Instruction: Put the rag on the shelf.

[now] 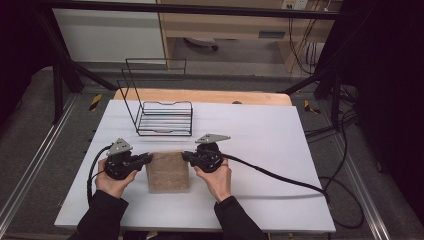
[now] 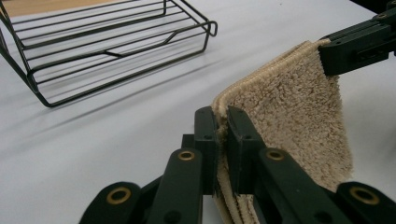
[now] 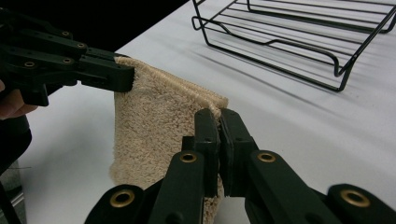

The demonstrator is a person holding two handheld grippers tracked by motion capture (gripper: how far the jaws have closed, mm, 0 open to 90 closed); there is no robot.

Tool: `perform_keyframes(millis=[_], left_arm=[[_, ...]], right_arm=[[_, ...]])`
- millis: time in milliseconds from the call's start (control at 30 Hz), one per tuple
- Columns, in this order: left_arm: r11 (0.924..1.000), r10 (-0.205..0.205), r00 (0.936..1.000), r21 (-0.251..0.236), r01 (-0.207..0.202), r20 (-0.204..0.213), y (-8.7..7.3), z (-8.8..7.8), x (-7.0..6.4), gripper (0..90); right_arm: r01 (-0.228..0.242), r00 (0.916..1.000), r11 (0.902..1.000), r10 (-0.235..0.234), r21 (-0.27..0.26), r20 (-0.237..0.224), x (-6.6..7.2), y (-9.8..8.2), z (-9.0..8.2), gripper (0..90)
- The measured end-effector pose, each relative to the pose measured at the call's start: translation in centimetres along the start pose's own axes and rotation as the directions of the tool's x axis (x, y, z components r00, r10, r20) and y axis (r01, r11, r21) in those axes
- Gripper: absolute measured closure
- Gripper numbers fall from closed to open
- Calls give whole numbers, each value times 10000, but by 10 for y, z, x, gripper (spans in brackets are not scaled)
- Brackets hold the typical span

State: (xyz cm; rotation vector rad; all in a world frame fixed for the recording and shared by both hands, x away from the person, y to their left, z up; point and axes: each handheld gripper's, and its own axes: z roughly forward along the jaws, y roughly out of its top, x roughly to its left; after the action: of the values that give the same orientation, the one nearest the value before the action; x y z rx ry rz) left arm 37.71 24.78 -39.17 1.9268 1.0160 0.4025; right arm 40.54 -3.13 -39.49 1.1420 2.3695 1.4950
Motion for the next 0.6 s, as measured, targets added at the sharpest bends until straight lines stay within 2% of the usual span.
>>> perform_keyframes(millis=[300,600], left_arm=[[9993,213,9997,-296,-215,-85,6,-8,-6,835],[9967,250,9996,-765,-260,-140,13,-20,-8,836]], right_arm=[[216,9998,9991,-218,-355,-42,4,5,-11,871],[608,9981,9957,-607,-692,39,12,16,-19,874]])
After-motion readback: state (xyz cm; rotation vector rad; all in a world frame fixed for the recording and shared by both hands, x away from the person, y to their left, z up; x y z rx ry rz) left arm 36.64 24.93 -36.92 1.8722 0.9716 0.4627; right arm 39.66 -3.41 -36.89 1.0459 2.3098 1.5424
